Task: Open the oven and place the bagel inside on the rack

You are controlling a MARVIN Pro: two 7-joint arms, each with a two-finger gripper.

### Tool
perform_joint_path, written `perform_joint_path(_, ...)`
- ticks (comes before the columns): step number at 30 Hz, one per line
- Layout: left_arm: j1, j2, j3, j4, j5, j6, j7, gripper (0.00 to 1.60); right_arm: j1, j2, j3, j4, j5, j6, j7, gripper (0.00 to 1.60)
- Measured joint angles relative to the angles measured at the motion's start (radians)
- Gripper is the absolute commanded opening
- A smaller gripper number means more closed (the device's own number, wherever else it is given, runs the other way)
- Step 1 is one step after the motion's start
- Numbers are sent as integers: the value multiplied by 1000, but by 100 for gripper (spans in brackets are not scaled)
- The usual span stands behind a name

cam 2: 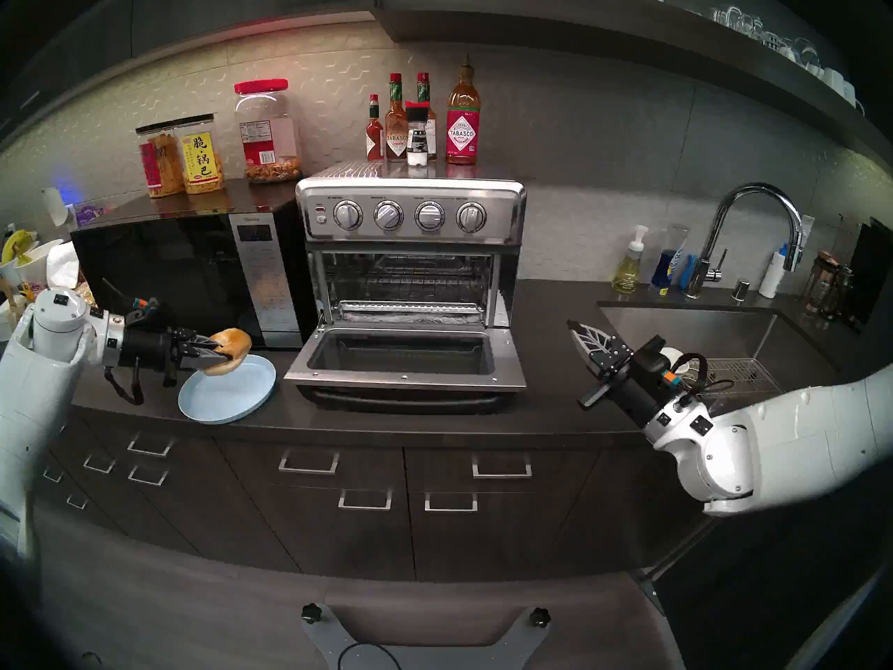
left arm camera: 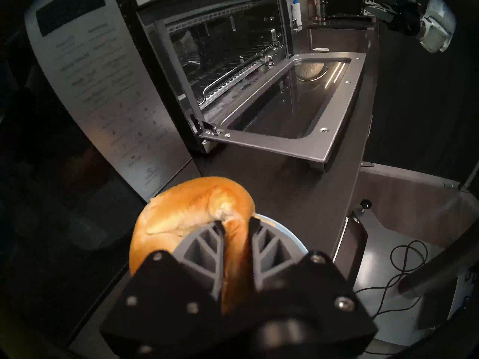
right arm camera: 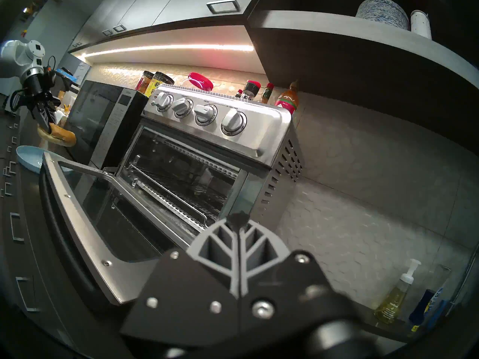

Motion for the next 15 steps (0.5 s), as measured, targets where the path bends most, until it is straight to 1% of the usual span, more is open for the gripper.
perform_joint_path(5, 13, 3, -26, -59, -11, 23, -2, 0, 0, 0, 0, 0, 0, 0, 0, 0)
perform_joint_path(9, 39, 2, -50, -126, -25, 52, -4, 0, 0, 0, 0, 0, 0, 0, 0, 0)
perform_joint_path(15, 76, -16, -71, -207, -38, 93, 7, 0, 0, 0, 0, 0, 0, 0, 0, 0)
